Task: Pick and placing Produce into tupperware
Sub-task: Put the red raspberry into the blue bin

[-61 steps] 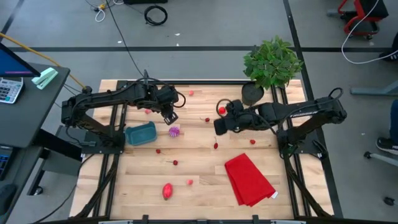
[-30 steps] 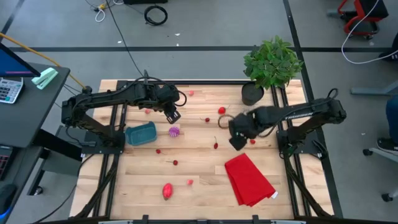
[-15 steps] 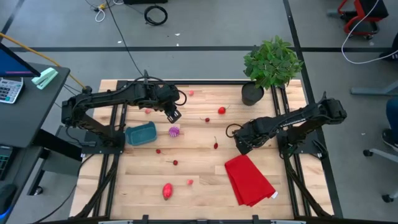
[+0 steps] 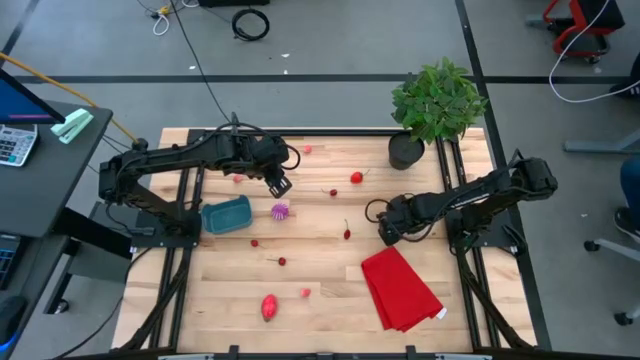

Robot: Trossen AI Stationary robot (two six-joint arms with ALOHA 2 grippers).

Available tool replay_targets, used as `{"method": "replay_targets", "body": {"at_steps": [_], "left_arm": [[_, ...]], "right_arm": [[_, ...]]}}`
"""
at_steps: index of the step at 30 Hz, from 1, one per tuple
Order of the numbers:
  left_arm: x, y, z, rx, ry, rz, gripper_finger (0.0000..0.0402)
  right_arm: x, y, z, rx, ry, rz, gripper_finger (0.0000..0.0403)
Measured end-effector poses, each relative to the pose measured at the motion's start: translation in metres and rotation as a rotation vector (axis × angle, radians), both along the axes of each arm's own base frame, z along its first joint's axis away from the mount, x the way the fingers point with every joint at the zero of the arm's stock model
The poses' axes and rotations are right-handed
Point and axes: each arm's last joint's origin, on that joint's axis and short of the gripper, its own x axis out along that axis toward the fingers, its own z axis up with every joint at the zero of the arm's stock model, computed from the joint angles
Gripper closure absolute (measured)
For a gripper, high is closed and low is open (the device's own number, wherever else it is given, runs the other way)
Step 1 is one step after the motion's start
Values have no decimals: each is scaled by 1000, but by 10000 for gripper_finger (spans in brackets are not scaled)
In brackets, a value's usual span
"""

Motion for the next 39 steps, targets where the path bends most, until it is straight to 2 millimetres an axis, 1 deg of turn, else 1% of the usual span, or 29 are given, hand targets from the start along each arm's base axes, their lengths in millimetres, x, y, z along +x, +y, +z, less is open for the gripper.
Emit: {"method": "replay_targets", "body": {"at_steps": [6, 12, 21, 27, 34, 39], "left_arm": [[0, 0, 0, 0, 0, 0, 261], [0, 0, 0, 0, 0, 0, 269], [0, 0, 0, 0, 0, 0, 262], [0, 0, 0, 1, 1, -3, 268], [0, 0, 0, 1, 1, -2, 278], [0, 0, 0, 1, 1, -2, 276]], "right_arm": [[-4, 0, -6, 8, -5, -4, 132], [-3, 0, -6, 20, -12, -4, 133], [-3, 1, -7, 36, -8, -5, 138], [-3, 1, -7, 50, -14, -31, 169], [-3, 1, -7, 55, -15, -46, 225], [-3, 1, -7, 61, -21, -78, 265]]}}
